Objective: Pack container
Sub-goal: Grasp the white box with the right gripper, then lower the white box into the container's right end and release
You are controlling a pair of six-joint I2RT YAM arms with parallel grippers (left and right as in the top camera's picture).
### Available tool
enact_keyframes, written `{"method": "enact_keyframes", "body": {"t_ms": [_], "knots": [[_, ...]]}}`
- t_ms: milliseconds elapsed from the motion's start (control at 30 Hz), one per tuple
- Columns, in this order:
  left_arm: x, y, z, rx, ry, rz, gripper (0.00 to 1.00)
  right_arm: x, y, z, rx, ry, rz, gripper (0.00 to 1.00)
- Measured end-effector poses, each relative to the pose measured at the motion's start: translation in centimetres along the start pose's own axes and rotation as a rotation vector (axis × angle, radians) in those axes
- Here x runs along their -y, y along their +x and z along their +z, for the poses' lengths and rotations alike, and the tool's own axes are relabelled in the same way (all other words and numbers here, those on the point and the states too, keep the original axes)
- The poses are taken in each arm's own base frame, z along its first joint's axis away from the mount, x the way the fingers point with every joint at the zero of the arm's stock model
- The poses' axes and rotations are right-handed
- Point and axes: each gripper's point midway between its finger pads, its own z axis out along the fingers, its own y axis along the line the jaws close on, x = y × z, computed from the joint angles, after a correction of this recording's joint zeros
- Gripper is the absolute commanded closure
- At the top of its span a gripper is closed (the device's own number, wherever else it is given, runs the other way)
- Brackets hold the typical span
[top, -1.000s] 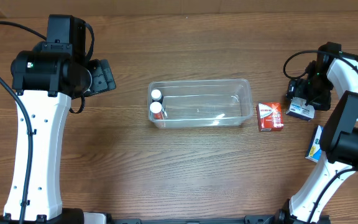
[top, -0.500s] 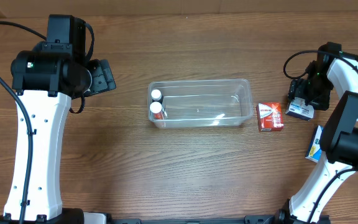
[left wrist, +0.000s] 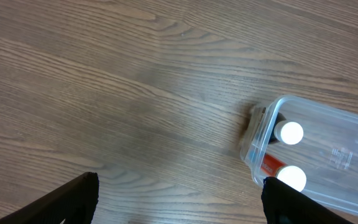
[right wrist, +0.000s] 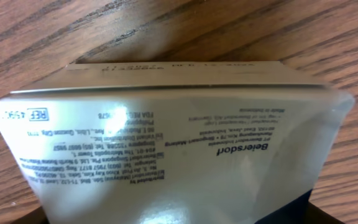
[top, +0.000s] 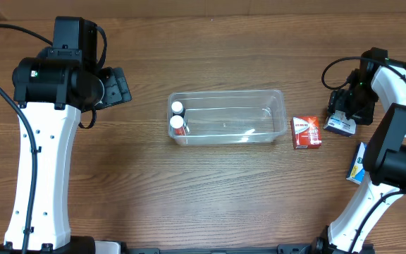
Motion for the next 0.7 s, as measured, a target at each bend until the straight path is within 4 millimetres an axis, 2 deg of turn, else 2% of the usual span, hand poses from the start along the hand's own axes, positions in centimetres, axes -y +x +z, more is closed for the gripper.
{"method": "enact_keyframes", "body": {"t_ms": [500,700], "knots": [[0.0,0.0,0.0,0.0,0.0,0.0,0.14,0.04,0.08,-0.2,-0.004,0.001,0.0,0.31],[0.0,0.0,0.0,0.0,0.0,0.0,0.15,0.05,0.13,-0.3,-0.007,0.001,0.0,0.37]]}}
